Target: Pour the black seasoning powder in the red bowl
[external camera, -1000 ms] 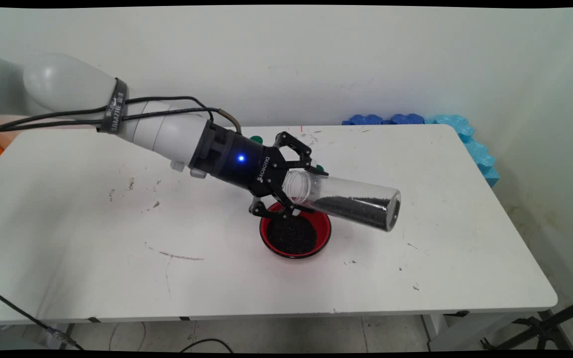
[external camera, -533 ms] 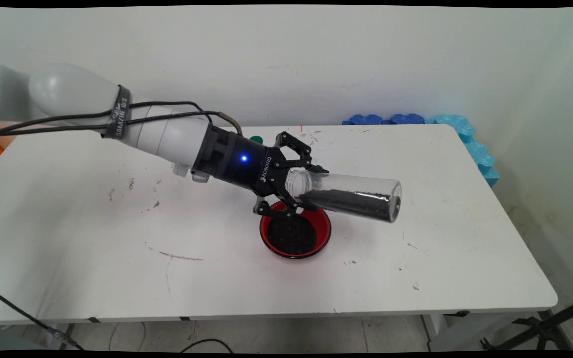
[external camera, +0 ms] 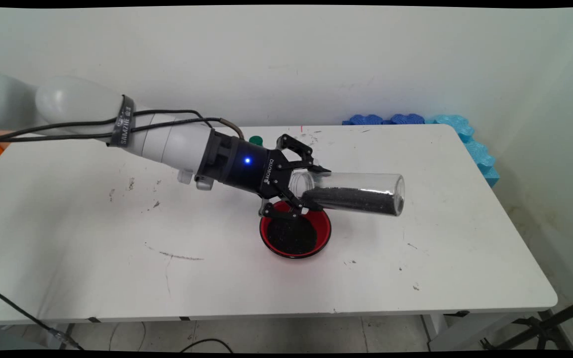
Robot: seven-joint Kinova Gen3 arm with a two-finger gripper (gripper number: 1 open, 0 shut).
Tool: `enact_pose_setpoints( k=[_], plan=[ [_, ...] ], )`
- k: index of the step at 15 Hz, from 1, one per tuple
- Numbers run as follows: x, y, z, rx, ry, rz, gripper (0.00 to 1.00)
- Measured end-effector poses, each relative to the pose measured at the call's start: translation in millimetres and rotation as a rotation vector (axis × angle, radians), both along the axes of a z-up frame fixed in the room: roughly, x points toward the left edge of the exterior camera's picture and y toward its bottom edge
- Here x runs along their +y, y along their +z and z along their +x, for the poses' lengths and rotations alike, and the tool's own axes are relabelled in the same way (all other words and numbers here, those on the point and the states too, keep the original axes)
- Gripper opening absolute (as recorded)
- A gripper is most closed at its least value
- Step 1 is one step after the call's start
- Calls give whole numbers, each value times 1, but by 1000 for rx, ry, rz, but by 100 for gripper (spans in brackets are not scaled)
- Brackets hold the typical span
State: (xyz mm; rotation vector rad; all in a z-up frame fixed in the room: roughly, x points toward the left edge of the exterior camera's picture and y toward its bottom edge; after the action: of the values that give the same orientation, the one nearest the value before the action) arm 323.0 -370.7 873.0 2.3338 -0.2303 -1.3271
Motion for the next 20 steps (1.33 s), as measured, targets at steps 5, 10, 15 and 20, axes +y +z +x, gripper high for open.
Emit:
enact_pose_setpoints(
  k=[5,10,15,20],
  plan=[
    [2,-6,-1,23,17,16,0],
    [3,-9,-1,47,34,30,0],
    [5,-12,1,72,51,42,0],
    [9,-16,6,88,65,52,0]
  ],
)
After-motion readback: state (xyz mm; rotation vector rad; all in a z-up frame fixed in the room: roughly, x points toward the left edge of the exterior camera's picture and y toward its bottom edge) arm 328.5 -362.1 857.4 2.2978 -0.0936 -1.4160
